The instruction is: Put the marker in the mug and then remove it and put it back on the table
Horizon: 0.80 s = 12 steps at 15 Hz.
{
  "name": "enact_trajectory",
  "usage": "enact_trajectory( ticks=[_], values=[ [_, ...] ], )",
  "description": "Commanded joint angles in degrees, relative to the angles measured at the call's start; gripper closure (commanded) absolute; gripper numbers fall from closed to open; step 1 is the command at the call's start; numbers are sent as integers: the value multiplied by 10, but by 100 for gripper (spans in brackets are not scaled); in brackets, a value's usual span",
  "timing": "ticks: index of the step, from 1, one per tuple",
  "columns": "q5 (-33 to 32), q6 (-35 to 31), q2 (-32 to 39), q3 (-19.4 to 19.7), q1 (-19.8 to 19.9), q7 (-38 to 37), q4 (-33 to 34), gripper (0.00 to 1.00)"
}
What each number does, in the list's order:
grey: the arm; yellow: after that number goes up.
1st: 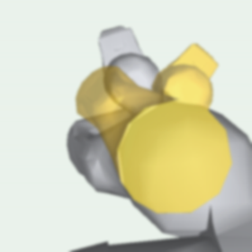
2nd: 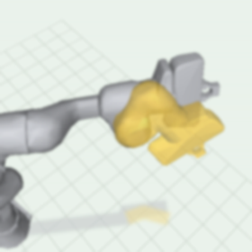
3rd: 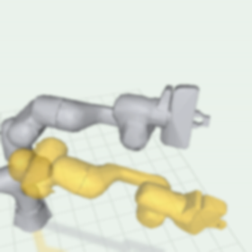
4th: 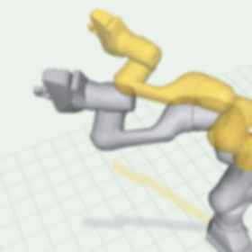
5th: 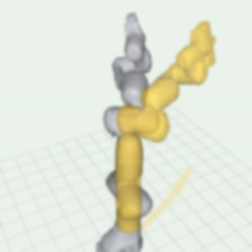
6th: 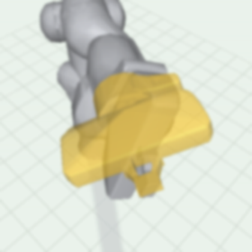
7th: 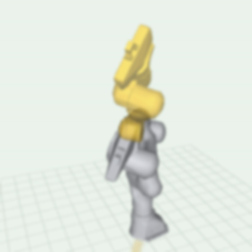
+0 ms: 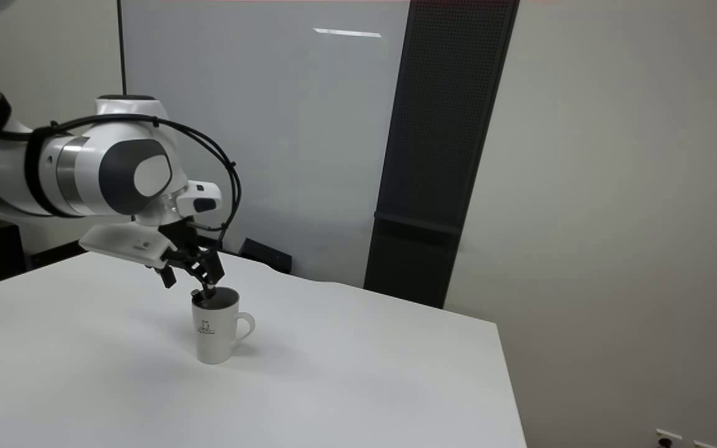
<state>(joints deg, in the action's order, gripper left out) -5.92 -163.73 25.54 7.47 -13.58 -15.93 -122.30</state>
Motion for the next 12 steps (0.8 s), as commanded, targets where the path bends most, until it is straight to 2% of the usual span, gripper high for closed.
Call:
enact_trajectory(
  ticks=[1, 11, 12],
  values=[
    [-15, -17, 2, 14, -14, -26, -4, 32],
    [-10, -26, 5, 26, -24, -24, -3, 92],
    [-10, -25, 4, 27, -24, -24, -2, 92]
  ],
)
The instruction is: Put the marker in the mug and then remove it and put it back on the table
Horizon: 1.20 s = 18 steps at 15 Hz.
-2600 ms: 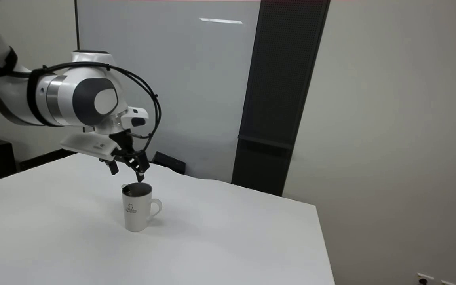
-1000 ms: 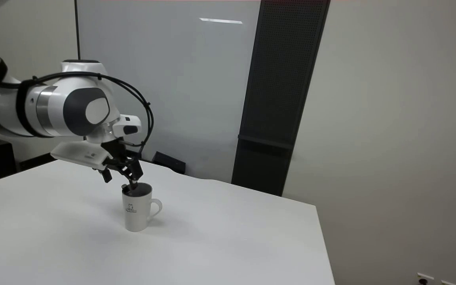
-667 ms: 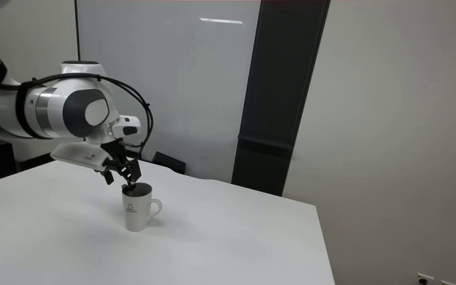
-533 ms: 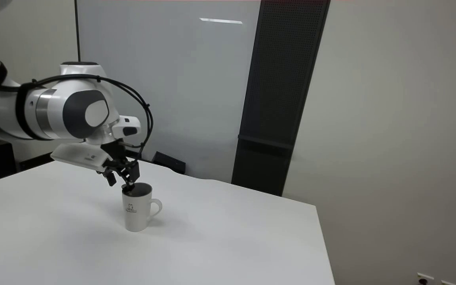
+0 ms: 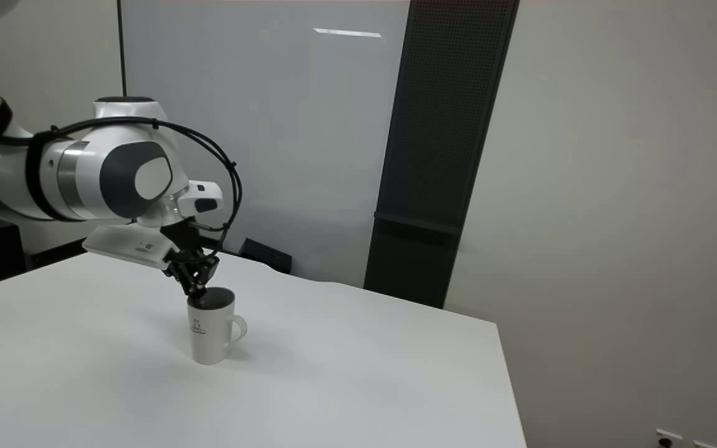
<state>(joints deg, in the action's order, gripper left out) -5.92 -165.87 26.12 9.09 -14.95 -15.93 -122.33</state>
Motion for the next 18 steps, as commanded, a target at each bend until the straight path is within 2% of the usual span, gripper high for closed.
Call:
enact_trajectory(
  ticks=[1, 12, 18],
  values=[
    [-12, -2, -2, 14, -13, -26, 1, 93],
    [-47, 34, -36, 34, -35, -41, 63, 93],
    [-73, 76, -40, 26, -31, -54, 108, 93]
  ],
)
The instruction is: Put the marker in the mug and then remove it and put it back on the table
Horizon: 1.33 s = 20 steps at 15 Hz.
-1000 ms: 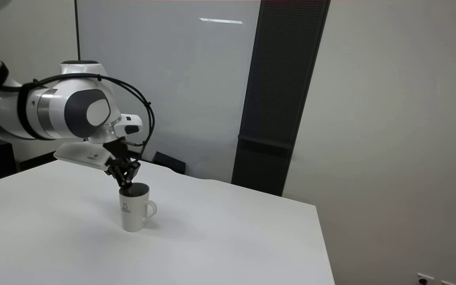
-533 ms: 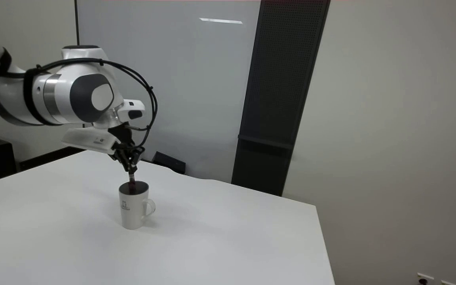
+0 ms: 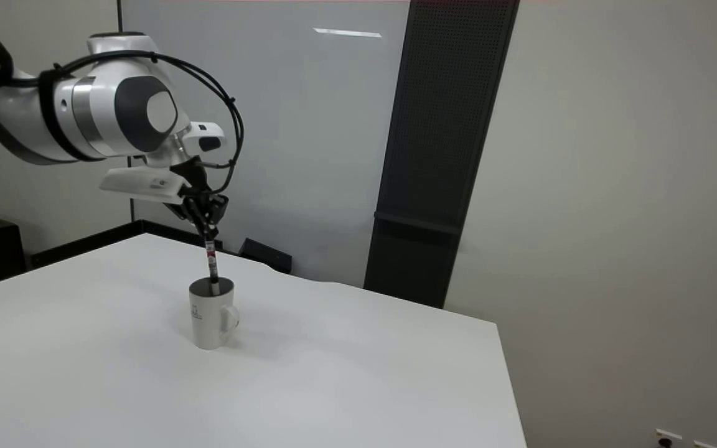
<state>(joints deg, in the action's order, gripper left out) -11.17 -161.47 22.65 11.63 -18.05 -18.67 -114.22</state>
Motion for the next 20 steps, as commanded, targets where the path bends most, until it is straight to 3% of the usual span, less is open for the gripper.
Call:
enact_trajectory(
  ticks=[1, 11, 20],
  values=[
    [-22, 42, -5, -1, 2, -28, 37, 93],
    [-43, 155, 19, -5, 37, -37, 138, 93],
    [-84, 174, 66, 36, 97, -50, 140, 93]
  ],
)
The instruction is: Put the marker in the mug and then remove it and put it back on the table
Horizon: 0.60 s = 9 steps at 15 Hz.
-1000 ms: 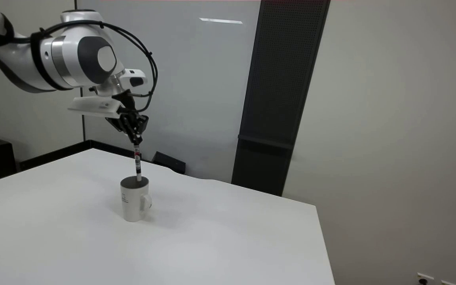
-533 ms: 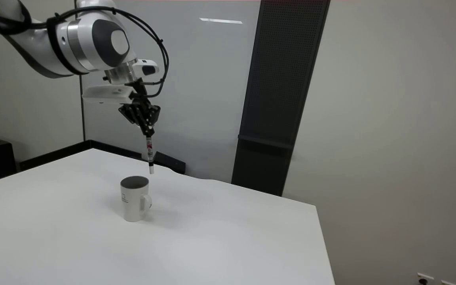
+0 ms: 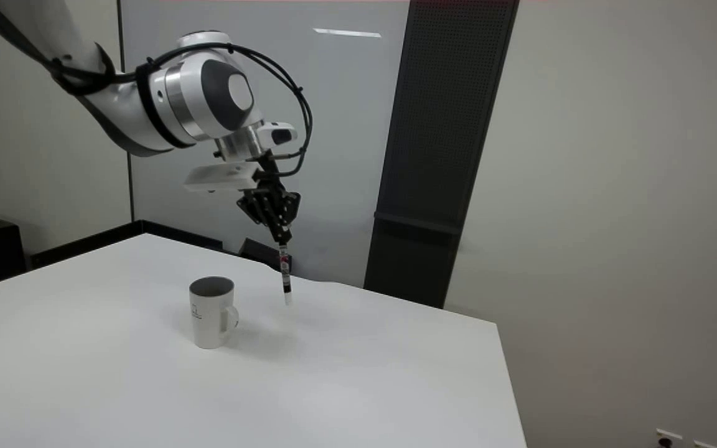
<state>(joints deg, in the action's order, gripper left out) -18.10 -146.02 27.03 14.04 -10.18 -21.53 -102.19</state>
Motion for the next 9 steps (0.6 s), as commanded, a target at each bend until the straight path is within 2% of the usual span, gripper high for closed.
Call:
enact_trajectory(
  ticks=[1, 6, 9],
  values=[
    [-11, 26, 29, 15, 26, -18, 21, 93],
    [49, 181, 88, -18, 90, 54, 59, 93],
    [77, 277, 132, -30, 113, 72, 94, 93]
  ],
)
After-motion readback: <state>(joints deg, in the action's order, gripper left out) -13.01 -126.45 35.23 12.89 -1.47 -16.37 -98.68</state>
